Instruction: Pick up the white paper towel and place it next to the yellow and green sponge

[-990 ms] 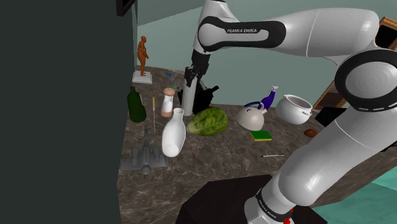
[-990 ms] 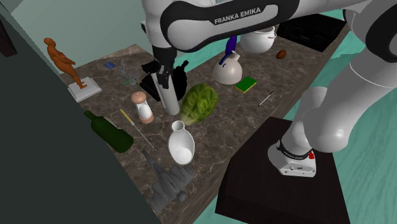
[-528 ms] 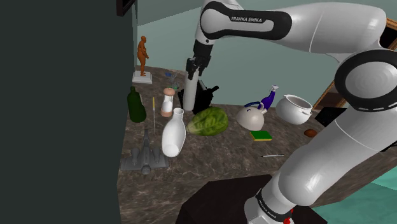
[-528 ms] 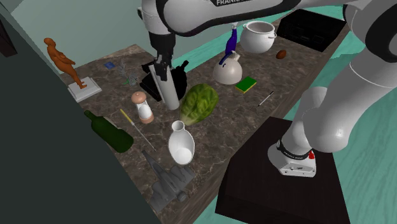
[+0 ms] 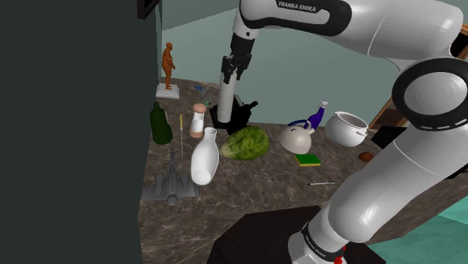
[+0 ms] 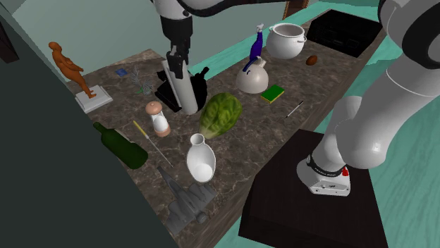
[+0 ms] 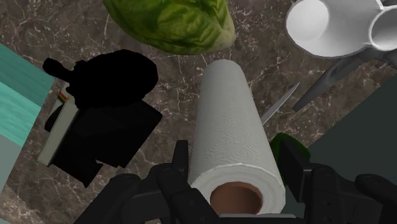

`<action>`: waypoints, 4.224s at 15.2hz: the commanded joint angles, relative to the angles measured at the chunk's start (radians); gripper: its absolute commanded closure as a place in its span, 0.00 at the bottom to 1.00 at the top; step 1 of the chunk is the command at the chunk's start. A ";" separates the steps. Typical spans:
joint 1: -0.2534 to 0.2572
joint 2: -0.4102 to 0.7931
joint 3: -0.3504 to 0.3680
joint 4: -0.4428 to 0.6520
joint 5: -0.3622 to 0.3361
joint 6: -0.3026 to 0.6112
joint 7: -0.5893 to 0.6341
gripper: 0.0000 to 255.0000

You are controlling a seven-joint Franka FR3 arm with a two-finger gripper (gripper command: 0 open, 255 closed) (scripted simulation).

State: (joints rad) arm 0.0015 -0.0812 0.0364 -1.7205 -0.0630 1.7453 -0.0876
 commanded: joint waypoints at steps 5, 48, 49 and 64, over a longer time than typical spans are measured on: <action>0.001 0.019 0.001 0.102 0.000 -0.084 -0.003 1.00; -0.281 -0.165 -0.505 0.074 -0.019 -0.197 -0.796 1.00; -0.289 -0.152 -0.525 0.088 -0.014 -0.199 -0.824 1.00; -0.539 0.273 -0.834 0.509 0.291 -0.309 -1.324 1.00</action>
State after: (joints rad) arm -0.5049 0.1482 -0.7818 -1.2515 0.1897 1.4502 -1.3723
